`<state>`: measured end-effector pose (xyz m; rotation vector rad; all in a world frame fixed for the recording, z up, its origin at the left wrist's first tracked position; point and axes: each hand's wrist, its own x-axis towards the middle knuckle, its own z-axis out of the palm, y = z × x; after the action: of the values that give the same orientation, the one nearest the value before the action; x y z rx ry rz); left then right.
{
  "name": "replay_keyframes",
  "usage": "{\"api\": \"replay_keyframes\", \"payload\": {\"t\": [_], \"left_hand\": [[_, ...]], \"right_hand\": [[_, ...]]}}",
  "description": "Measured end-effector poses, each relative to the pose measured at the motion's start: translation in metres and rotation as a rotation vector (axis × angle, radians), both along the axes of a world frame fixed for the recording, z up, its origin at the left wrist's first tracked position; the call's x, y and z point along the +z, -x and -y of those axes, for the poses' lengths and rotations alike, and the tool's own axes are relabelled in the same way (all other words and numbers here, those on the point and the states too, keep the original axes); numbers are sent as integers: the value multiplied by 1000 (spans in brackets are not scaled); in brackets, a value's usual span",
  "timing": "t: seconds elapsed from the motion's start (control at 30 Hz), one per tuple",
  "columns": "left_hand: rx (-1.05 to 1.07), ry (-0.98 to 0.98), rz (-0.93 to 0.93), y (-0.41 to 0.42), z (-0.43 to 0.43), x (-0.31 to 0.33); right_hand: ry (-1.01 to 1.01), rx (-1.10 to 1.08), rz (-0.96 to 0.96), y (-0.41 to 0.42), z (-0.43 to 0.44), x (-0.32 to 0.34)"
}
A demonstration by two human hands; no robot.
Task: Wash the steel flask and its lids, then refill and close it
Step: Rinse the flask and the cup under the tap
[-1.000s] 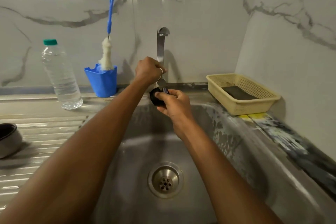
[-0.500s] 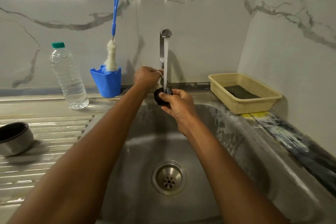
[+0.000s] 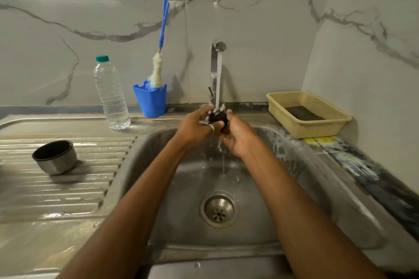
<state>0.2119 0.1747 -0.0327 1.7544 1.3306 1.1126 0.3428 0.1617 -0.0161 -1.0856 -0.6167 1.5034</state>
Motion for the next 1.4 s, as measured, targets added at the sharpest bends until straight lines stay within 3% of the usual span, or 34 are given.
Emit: {"api": "replay_keyframes", "payload": {"t": [0.27, 0.5, 0.67, 0.73, 0.8, 0.9, 0.97, 1.2, 1.4], "left_hand": [[174, -54, -47, -7, -4, -16], [180, -119, -116, -4, -4, -14], [134, -104, -111, -5, 0, -15], [116, -100, -124, -7, 3, -16], [102, -65, -75, -7, 5, -16], [100, -41, -30, -7, 6, -17], [114, -46, -15, -5, 5, -18], [121, -113, -71, 3, 1, -20], [195, -86, 0, 0, -2, -18]], "right_hand": [[-31, 59, 315, 0, -4, -6], [-200, 125, 396, -1, -8, -12], [-380, 1, 989, 5, -11, -20], [-332, -47, 1069, 8, -13, -24], [-233, -73, 1026, 8, -16, -25], [-154, -44, 663, 5, -15, -24], [-143, 0, 518, 3, -11, -19], [-218, 108, 552, -4, -11, -17], [-120, -17, 416, -1, -12, -19]]}}
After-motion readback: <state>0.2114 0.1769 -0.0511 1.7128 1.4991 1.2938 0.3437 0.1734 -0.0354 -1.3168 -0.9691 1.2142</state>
